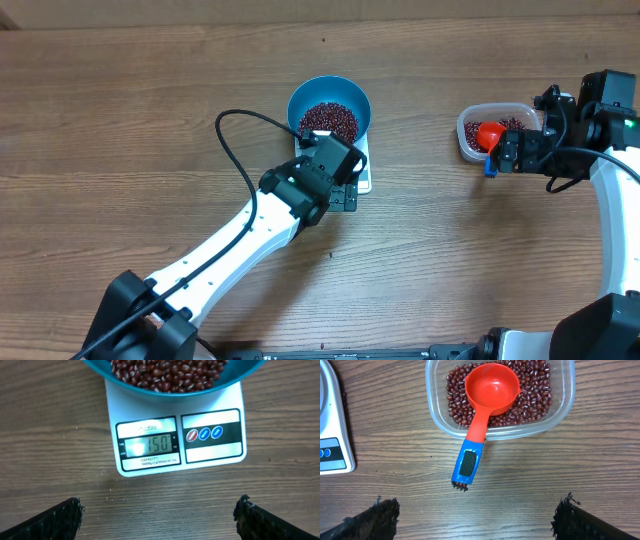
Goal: Scoop item into bowl and weigh 150g on scale
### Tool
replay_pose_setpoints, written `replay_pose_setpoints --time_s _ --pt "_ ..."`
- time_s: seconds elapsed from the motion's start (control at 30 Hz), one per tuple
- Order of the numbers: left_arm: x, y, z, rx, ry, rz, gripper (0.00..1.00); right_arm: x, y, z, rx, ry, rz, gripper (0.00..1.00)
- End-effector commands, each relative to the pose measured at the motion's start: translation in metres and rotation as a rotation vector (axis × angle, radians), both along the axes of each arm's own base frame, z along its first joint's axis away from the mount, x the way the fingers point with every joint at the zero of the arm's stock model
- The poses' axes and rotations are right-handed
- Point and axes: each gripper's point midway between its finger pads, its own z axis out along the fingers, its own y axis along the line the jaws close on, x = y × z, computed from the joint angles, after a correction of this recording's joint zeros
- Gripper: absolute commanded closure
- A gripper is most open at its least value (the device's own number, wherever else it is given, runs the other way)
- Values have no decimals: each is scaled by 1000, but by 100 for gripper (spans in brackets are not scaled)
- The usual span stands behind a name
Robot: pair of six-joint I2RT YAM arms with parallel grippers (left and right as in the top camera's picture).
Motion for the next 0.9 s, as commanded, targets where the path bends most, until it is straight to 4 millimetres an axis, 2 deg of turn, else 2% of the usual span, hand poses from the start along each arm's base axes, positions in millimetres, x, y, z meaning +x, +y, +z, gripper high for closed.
replay_pose_setpoints --time_s 0.0,0.87 --pt "-1 7 -5 3 13 68 0 6 -4 15 -23 -46 -1 0" --pt "-4 9 -6 1 25 88 1 6 -4 15 -23 -46 -1 0"
